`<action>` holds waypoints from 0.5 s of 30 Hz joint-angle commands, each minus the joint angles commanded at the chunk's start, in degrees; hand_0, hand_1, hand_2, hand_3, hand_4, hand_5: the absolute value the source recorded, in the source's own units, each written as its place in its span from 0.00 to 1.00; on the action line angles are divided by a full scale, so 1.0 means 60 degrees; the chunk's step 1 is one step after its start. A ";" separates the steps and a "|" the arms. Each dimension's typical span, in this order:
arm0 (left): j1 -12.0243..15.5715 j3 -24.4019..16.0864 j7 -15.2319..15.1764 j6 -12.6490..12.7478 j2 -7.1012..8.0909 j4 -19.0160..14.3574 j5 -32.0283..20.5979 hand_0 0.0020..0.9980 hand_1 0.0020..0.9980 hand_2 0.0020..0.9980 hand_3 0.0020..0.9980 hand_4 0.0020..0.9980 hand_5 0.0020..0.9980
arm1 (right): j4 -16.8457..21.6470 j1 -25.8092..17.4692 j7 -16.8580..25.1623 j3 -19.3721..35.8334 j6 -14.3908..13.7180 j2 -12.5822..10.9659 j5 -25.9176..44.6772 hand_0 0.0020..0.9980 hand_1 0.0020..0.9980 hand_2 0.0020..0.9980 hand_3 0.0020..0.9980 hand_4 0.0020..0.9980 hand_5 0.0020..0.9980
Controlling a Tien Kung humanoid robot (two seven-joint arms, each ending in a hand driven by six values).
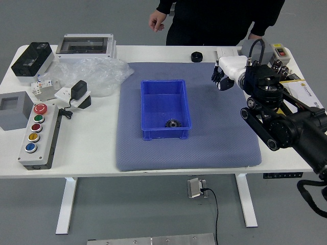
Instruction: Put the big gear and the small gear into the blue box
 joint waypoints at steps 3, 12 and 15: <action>-0.0005 -0.0007 -0.0002 0.0002 0.0006 0.0000 -0.0004 0.86 0.84 0.84 0.85 0.77 0.39 | 0.0589 -0.0067 -0.0074 -0.0007 0.0036 -0.0020 -0.0074 0.59 0.44 0.50 0.60 0.48 0.13; 0.0011 -0.0037 0.0005 -0.0001 0.0025 0.0000 0.0034 0.86 0.84 0.84 0.85 0.76 0.39 | 0.2142 -0.0294 -0.0208 -0.0426 0.0110 0.0395 -0.0077 0.59 0.45 0.50 0.60 0.48 0.13; 0.0024 -0.0054 0.0012 -0.0007 0.0027 0.0000 0.0068 0.86 0.84 0.84 0.85 0.76 0.39 | 0.2369 -0.0364 -0.0238 -0.0620 0.0116 0.0648 -0.0073 0.59 0.45 0.50 0.60 0.48 0.13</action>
